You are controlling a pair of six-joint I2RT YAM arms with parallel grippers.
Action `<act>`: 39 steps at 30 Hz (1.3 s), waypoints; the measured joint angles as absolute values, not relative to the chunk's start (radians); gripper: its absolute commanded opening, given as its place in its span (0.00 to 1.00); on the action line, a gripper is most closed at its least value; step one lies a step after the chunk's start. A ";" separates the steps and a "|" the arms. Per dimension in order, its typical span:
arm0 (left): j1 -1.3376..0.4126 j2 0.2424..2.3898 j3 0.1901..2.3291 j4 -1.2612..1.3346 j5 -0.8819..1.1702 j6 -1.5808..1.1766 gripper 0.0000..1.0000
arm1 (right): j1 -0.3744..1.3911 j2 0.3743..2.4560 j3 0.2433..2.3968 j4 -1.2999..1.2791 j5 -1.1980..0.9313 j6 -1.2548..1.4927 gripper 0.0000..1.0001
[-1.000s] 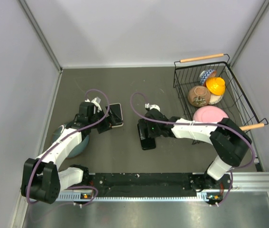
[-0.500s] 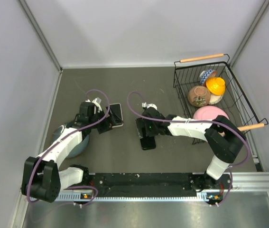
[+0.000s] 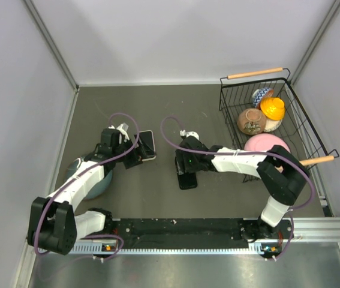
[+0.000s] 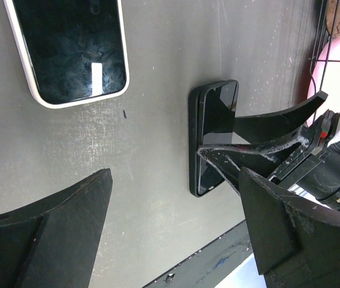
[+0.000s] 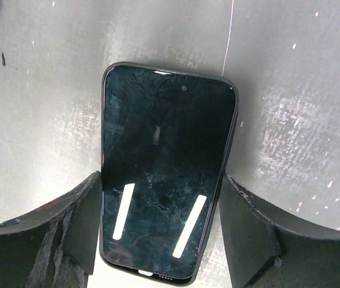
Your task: Put the phone into the phone case
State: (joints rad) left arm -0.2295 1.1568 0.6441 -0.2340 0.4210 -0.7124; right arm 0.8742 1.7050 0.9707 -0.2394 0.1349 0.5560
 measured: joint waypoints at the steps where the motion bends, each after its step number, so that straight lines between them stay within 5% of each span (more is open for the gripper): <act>1: -0.229 1.159 0.644 -0.232 0.425 -0.713 0.91 | 0.874 1.704 0.968 -0.236 0.138 0.560 0.56; 15: -0.233 1.162 0.619 -0.222 0.436 -0.712 0.86 | 0.924 1.681 0.905 -0.144 0.229 0.613 0.58; 27: -0.260 1.189 0.568 -0.152 0.461 -0.714 0.69 | 1.009 1.659 0.868 -0.078 0.251 0.707 0.89; 39: -0.408 1.394 0.585 -0.052 0.479 -0.731 0.53 | 0.988 1.554 0.746 -0.020 0.145 0.710 0.92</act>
